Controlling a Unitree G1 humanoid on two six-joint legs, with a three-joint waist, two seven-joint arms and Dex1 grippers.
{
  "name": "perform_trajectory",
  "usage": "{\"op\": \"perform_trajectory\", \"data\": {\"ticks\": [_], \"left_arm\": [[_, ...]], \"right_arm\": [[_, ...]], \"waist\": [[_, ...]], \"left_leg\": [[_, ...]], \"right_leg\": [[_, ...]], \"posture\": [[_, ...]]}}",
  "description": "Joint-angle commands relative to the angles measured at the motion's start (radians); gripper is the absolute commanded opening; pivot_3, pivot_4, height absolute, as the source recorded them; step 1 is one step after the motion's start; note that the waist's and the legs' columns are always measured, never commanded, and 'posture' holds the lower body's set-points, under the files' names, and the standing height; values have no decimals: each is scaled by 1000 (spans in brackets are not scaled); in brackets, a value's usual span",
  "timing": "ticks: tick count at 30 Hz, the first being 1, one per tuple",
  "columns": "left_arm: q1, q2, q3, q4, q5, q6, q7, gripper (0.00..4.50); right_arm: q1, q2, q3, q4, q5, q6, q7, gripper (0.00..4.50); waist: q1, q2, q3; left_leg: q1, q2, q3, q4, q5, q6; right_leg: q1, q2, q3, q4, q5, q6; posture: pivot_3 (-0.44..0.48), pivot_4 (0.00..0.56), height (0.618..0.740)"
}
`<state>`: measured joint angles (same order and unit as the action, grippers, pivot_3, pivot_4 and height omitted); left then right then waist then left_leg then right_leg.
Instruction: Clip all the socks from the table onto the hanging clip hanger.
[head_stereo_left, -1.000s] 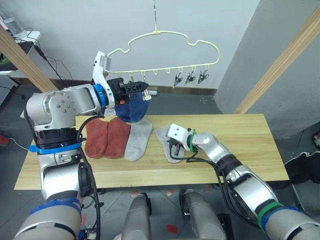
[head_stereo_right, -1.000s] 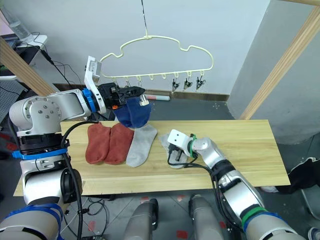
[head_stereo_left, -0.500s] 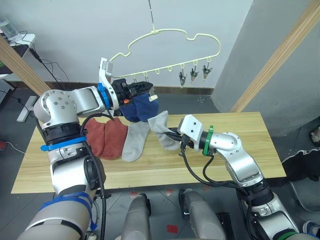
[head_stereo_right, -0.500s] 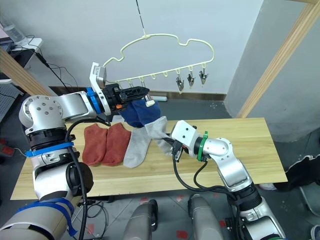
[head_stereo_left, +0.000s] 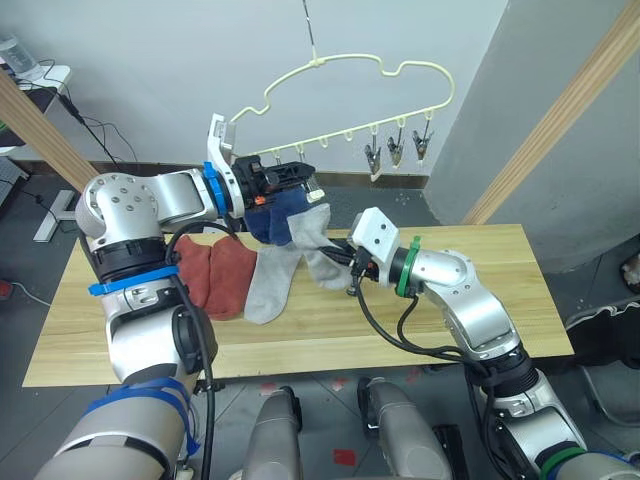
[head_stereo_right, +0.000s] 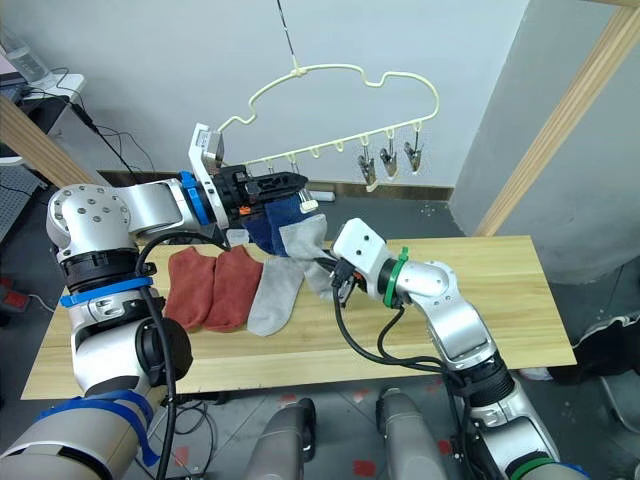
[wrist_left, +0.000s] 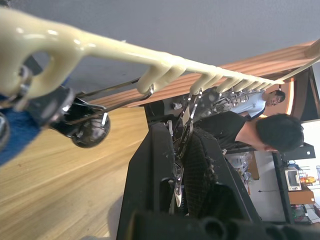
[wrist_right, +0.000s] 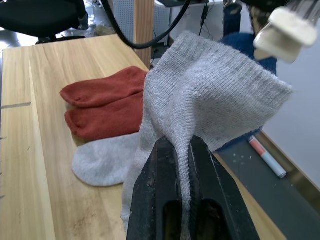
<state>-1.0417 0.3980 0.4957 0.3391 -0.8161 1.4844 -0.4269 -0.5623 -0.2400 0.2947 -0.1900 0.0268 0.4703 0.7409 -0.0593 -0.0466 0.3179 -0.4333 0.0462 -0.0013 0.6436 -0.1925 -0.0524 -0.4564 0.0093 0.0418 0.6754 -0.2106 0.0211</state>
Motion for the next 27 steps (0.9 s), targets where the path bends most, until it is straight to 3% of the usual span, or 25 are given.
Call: {"op": "perform_trajectory", "data": {"ticks": [1, 27], "left_arm": [[-1, 10, -1, -37, -25, 13, -12, 219], [46, 12, -24, -94, -35, 10, -36, 219]], "right_arm": [[-14, -9, -15, -29, 26, -2, -2, 27], [-72, -13, -16, -24, 78, 33, -12, 27]], "waist": [[0, 0, 0], [1, 0, 0]], "left_leg": [[0, 0, 0, 0, 0, 0], [0, 0, 0, 0, 0, 0]], "right_leg": [[0, 0, 0, 0, 0, 0], [0, 0, 0, 0, 0, 0]], "posture": [[-60, 285, 740], [-53, 276, 740]]}}
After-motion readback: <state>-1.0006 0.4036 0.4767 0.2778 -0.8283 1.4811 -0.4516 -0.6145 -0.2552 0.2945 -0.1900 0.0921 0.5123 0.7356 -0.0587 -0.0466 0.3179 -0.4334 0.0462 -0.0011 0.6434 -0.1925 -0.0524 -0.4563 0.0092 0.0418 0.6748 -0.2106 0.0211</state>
